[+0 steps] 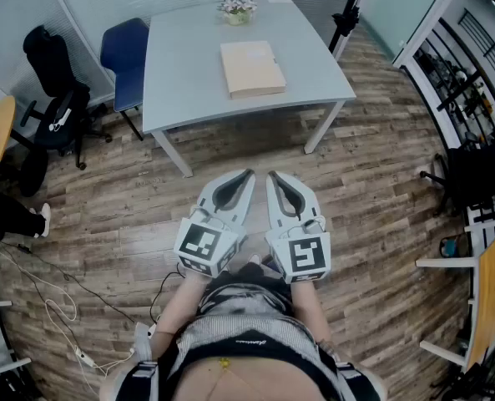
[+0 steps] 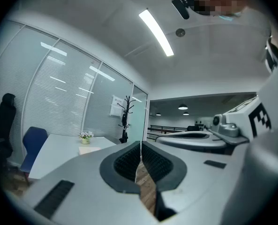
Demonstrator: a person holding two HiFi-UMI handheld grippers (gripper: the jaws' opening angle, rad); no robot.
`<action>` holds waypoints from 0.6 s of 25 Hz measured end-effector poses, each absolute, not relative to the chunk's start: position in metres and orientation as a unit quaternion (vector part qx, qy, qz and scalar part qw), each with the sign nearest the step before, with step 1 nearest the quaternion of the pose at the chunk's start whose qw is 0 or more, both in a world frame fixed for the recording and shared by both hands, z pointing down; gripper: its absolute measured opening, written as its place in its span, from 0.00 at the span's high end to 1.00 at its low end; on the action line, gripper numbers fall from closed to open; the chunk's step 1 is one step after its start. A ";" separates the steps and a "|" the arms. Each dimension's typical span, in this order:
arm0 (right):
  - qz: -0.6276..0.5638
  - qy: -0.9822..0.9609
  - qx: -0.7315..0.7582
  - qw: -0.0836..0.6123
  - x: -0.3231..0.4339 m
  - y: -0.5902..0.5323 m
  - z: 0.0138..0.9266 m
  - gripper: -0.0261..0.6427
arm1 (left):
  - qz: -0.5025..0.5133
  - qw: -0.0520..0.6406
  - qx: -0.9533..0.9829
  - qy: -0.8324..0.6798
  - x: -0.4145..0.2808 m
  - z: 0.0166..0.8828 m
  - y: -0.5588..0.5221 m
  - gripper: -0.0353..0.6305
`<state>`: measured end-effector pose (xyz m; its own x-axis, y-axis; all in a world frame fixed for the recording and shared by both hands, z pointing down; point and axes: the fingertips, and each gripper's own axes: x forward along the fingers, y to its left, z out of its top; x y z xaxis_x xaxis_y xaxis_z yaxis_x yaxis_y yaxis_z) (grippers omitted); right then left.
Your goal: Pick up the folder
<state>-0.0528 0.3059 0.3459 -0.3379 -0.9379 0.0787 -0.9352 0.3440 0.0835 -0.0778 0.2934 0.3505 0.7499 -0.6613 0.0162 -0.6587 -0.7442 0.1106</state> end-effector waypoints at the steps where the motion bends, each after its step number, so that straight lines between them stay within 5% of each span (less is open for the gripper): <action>1: -0.016 -0.817 0.574 0.051 -0.050 0.304 0.346 0.96 | -0.012 0.055 0.933 -0.354 -0.076 0.352 0.292 0.93; 15: -0.002 -0.822 0.569 0.029 0.004 0.281 0.358 0.82 | -0.015 0.081 0.925 -0.370 -0.041 0.370 0.271 0.77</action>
<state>0.0043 0.2813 0.3583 -0.3509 -0.9353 0.0457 -0.9350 0.3526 0.0374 -0.0414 0.2713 0.3697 0.7256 -0.6874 0.0324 -0.6826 -0.7130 0.1602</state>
